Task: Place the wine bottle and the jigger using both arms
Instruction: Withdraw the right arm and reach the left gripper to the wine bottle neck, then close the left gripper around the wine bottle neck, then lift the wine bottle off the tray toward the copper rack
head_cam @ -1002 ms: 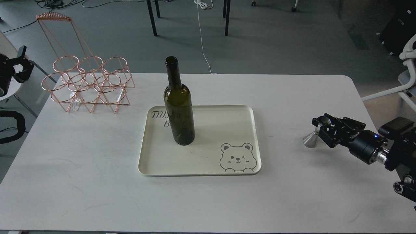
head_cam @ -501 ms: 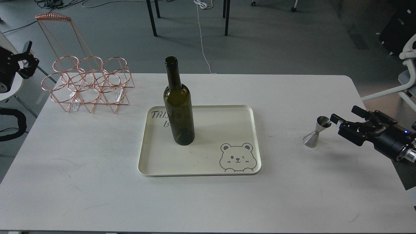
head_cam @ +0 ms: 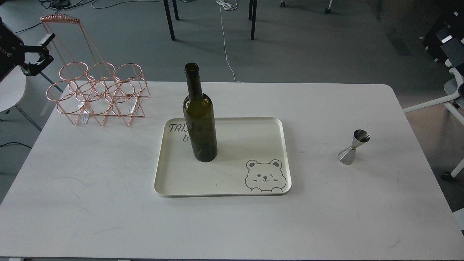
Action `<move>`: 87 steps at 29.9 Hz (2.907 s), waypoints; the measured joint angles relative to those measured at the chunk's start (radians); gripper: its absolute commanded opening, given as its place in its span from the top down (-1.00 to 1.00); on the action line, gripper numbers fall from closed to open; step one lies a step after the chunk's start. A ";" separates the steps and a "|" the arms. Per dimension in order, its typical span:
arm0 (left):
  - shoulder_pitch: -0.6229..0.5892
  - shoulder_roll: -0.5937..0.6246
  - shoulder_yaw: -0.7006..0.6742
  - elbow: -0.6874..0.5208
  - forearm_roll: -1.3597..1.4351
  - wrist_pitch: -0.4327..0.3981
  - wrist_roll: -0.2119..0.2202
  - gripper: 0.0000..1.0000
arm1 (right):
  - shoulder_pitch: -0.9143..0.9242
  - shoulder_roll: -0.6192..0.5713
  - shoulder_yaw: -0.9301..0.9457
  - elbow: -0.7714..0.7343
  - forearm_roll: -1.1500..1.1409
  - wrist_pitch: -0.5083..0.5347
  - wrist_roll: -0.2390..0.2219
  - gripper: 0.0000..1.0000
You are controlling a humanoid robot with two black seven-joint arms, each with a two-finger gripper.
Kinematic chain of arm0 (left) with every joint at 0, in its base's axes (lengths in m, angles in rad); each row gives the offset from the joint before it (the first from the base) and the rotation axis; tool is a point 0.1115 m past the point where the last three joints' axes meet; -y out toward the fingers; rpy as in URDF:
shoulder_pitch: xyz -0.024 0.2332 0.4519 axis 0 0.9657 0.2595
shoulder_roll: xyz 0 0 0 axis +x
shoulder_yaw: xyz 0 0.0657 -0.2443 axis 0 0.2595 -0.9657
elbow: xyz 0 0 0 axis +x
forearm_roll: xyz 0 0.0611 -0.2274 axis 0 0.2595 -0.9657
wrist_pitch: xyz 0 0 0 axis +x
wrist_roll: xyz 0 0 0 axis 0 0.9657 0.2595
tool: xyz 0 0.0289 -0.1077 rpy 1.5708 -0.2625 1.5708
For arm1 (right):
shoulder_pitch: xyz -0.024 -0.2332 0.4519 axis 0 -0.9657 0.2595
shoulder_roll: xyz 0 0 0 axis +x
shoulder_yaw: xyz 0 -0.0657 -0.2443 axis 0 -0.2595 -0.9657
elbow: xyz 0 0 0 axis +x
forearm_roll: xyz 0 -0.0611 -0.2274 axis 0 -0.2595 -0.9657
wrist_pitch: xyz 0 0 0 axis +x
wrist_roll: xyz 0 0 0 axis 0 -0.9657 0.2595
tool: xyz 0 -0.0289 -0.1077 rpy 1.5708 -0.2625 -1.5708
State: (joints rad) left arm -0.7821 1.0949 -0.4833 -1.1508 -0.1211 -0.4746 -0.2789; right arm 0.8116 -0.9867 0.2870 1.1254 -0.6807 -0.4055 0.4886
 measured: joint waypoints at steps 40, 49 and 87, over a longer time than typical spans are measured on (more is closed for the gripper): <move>-0.022 -0.278 -0.007 -0.455 1.970 0.352 0.042 -0.79 | 0.000 0.177 0.195 -0.288 0.693 0.658 0.000 -0.94; -0.041 -0.310 -0.014 -0.426 1.970 0.352 0.048 -0.17 | -0.009 0.173 0.195 -0.290 0.694 0.665 0.000 -0.94; -0.294 -0.019 -0.060 -0.360 1.733 0.291 0.015 0.78 | -0.005 0.178 0.199 -0.288 0.694 0.664 0.000 -0.94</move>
State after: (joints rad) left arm -1.0758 1.0756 -0.5433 -1.5109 1.6119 -0.1839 -0.2635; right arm 0.8069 -0.8086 0.4862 0.8377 0.0129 0.2589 0.4887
